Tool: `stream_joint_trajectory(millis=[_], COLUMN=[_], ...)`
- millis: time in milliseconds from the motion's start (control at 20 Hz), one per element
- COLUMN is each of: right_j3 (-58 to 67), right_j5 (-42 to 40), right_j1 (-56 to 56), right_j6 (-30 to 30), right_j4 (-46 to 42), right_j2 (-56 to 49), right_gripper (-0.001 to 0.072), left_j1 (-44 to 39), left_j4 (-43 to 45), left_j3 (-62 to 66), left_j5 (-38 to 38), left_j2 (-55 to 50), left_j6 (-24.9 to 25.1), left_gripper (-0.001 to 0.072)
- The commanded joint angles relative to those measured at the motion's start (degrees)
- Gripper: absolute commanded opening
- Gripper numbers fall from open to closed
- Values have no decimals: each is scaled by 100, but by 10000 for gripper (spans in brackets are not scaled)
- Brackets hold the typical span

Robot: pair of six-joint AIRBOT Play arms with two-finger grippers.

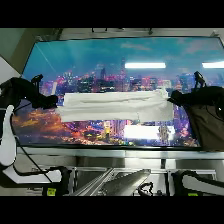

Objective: Fold the shirts.

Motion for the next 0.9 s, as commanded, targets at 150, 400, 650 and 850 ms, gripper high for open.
stream_joint_trajectory(millis=[150, 400, 650, 850], right_j3=[1064, 1182, 1961, 2011], right_j5=[389, 269, -931, -1281], right_j1=[190, 162, -396, -940], right_j6=[-15, -146, -361, -501], right_j4=[149, 149, -125, 96], right_j2=[-1475, -1493, -1508, -1882], right_gripper=[18, 241, 713, 713], left_j1=[-361, -647, -691, -691], left_j4=[-70, -59, -76, -72], left_j3=[1668, 2732, 3764, 4509], left_j5=[-507, -201, 758, 1600], left_j2=[-1856, -2771, -2898, -2809], left_j6=[-146, -160, -317, -319], left_gripper=[13, 132, 667, 667])
